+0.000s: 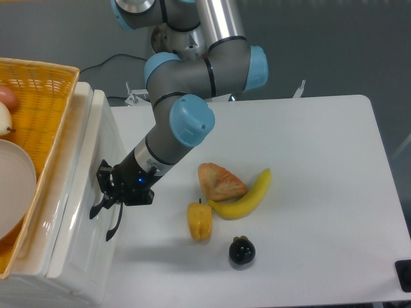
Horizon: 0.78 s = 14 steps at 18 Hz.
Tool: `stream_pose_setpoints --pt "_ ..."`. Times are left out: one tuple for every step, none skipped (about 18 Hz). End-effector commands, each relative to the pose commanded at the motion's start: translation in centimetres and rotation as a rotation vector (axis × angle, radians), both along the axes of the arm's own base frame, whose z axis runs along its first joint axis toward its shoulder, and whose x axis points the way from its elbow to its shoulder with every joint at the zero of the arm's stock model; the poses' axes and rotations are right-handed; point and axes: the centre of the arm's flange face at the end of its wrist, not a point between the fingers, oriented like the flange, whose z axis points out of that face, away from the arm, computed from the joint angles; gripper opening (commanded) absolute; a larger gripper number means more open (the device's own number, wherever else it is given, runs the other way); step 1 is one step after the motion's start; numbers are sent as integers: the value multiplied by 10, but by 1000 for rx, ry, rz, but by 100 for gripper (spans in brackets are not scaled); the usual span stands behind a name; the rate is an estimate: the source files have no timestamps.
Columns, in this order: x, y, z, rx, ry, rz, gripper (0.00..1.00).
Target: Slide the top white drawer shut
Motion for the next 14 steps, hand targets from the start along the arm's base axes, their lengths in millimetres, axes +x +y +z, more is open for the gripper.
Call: stream_pose_setpoints --pt "0 0 0 2 2 0 0" --pt "-1 1 -1 1 1 0 0" --pt "-2 1 -2 3 2 -1 2" --pt "-4 0 -3 2 4 0 14" --pt "-7 -1 -3 2 9 2 21" --pt "-12 -1 -6 0 14 1 30" --pt "-21 -5 -6 2 22 9 35" --pt "-34 -11 -6 7 27 23 39" --pt "-47 -17 -2 17 38 34 47" --pt "-62 -24 2 28 53 48 50" --pt "-79 -33 5 39 64 68 55" --pt "-94 -41 11 47 77 87 61" --pt "-108 -49 14 51 87 107 68" --pt "-123 -57 18 56 107 121 84"
